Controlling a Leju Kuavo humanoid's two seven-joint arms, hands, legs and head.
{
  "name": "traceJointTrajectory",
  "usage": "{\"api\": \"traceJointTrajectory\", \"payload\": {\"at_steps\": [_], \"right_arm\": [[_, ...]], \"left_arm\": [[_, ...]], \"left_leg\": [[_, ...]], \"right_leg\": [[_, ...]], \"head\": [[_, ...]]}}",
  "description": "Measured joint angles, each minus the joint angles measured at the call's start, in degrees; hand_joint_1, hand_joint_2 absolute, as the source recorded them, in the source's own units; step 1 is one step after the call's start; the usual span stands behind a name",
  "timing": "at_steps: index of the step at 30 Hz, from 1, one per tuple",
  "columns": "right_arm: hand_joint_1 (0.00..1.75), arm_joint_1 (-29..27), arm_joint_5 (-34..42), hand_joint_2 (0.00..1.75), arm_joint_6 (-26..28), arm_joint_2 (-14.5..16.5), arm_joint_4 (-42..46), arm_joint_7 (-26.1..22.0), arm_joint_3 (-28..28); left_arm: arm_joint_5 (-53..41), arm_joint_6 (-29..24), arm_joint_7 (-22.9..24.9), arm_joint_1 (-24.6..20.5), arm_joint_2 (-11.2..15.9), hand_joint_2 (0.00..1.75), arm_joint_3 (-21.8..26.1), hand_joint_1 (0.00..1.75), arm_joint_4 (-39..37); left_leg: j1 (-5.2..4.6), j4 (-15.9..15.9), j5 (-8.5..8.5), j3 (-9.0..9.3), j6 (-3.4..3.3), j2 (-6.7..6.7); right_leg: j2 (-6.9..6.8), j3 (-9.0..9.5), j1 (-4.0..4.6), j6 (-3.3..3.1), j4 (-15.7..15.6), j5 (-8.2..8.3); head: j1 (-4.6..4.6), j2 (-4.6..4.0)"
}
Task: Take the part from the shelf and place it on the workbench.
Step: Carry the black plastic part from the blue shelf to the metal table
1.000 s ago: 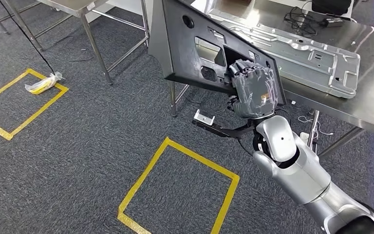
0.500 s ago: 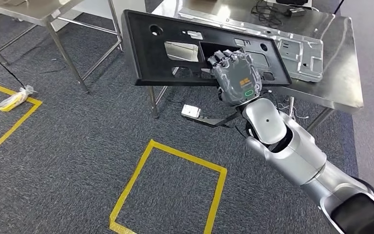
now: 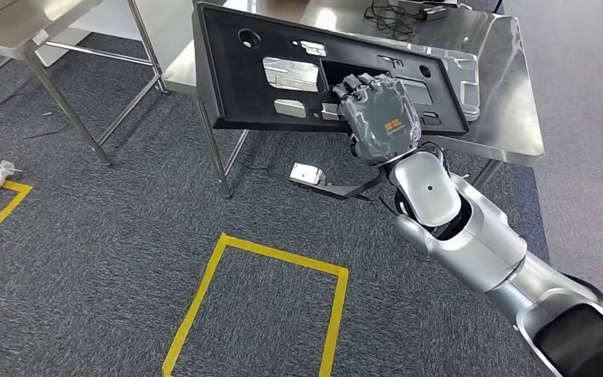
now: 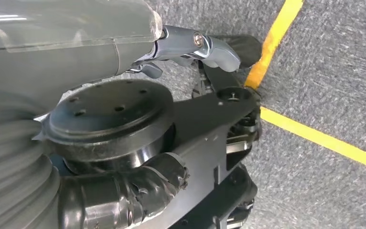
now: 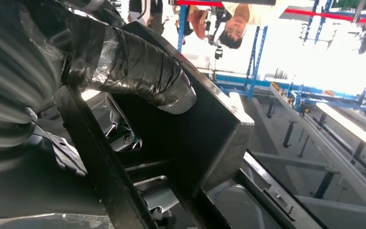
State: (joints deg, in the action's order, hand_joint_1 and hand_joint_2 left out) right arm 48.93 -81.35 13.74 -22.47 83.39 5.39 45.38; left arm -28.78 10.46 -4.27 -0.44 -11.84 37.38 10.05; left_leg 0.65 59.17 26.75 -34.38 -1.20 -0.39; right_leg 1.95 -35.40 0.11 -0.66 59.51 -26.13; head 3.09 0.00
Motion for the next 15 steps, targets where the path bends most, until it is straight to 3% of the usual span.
{"api": "traceJointTrajectory", "payload": {"at_steps": [3,7,9,11,12,13,15], "right_arm": [[1.75,0.2,0.0,1.75,-0.3,0.0,-0.5,0.0,0.2],[1.75,0.5,0.1,1.75,0.1,-0.3,-1.0,-0.1,0.3],[1.75,0.9,0.2,1.75,0.1,-0.5,-1.2,0.0,0.3],[1.75,1.1,0.2,1.75,-0.2,-0.6,-1.4,0.0,0.3],[1.75,1.1,0.2,1.75,-0.3,-0.6,-1.5,0.1,0.4],[1.75,1.1,0.2,1.75,-0.4,-0.6,-1.6,0.1,0.4],[1.75,1.1,0.2,1.75,-0.4,-0.6,-1.7,0.2,0.6]], "left_arm": [[0.0,0.3,0.6,-0.1,0.4,1.75,0.0,0.0,0.0],[0.0,0.2,0.7,0.0,0.6,1.75,0.0,0.0,0.0],[0.0,0.0,0.6,0.0,0.6,1.75,0.0,0.0,0.0],[0.1,-0.3,0.3,0.0,0.6,1.75,0.0,0.0,0.0],[0.2,-0.6,0.0,0.0,0.6,1.75,0.0,0.0,0.0],[0.3,-0.8,-0.3,0.0,0.6,1.75,0.0,0.0,0.0],[0.3,-1.1,-0.8,0.0,0.4,1.75,0.0,0.0,0.0]], "left_leg": [[-0.27,-0.2,-0.2,-0.01,0.04,-0.02],[0.05,-1.0,-0.62,0.38,-1.27,0.04],[0.4,-1.6,-0.84,0.69,-1.55,0.28],[0.4,-1.6,-0.74,0.73,-1.61,0.51],[0.4,-1.5,-0.65,0.77,-1.61,0.61],[0.41,-1.5,-0.52,0.84,-1.55,0.66],[0.47,-1.2,-0.07,1.18,-1.28,0.69]], "right_leg": [[-0.03,-0.01,-0.2,0.11,-0.3,0.17],[-0.37,0.03,-0.36,1.71,-0.4,-0.12],[-1.03,-2.26,-0.46,2.09,4.3,-2.8],[-1.47,-6.08,-0.7,2.37,11.8,-5.87],[-1.56,-7.39,-0.84,2.46,14.1,-6.22],[-1.64,-7.59,-0.98,2.51,14.2,-5.39],[-1.92,-4.82,-1.27,2.51,8.2,-1.43]], "head": [[-0.03,0.0],[0.0,0.0],[0.01,0.0],[0.01,0.0],[0.01,0.0],[0.01,0.0],[0.02,0.0]]}}
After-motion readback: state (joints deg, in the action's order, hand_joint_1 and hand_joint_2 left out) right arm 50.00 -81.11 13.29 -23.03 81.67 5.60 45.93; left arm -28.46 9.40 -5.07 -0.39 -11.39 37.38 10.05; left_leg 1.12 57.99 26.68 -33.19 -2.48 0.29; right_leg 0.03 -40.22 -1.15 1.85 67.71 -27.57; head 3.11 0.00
